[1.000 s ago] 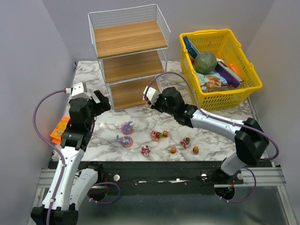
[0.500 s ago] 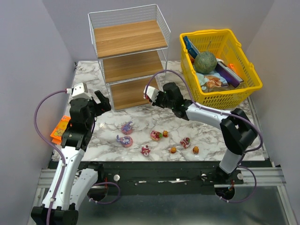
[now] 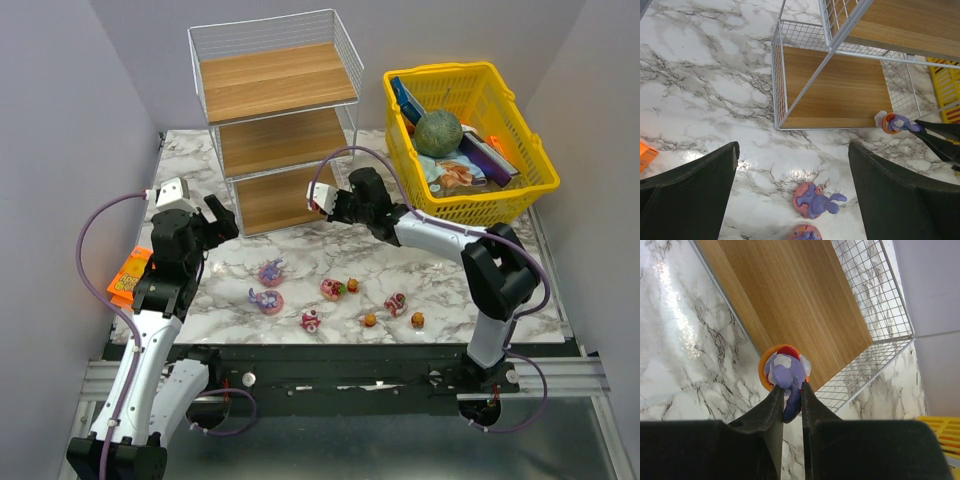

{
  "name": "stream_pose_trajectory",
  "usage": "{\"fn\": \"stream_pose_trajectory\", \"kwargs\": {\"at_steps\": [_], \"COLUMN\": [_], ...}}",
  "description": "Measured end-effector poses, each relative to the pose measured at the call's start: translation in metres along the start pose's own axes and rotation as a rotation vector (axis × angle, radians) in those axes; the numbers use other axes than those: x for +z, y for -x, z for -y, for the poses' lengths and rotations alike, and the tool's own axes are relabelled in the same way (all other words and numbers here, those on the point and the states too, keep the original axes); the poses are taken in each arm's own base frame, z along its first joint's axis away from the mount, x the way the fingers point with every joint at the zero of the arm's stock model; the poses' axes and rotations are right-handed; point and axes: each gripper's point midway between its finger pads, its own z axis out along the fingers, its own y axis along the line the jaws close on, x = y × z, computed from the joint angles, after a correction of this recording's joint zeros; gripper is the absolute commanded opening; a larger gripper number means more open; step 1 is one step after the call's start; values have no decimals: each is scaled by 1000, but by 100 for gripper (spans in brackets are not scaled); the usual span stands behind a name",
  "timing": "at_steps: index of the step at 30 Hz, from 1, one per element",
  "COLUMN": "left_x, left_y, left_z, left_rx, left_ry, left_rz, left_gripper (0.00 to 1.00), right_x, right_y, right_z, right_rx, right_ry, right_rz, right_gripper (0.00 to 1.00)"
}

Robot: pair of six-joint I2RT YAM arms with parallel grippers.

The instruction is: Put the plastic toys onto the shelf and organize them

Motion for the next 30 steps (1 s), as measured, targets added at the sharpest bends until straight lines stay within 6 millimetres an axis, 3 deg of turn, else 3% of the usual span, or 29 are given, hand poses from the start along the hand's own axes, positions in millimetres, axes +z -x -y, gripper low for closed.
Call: {"fn": "stream_pose_trajectory", "kwargs": {"at_steps": [9,17,23,30], "left_x": [1,2,2,2], "left_y": [-2,-3,-4,-4], "left_z": [0,0,1,1], "left_rx": [1,8,10,14], "left_ry": [1,-3,-7,-7], "left_rz": [-3,-9,-13,-14], "left_gripper": [99,99,99,99], "right_x": [1,8,14,19], "right_y": [-3,-10,-8,-9], "right_z": [8,5,7,9], "right_rx": [-16,-23,-24,-37], "right_ry": [46,87,93,94], "right_rz": [13,12,19,20], "right_gripper": [15,25,26,41]}}
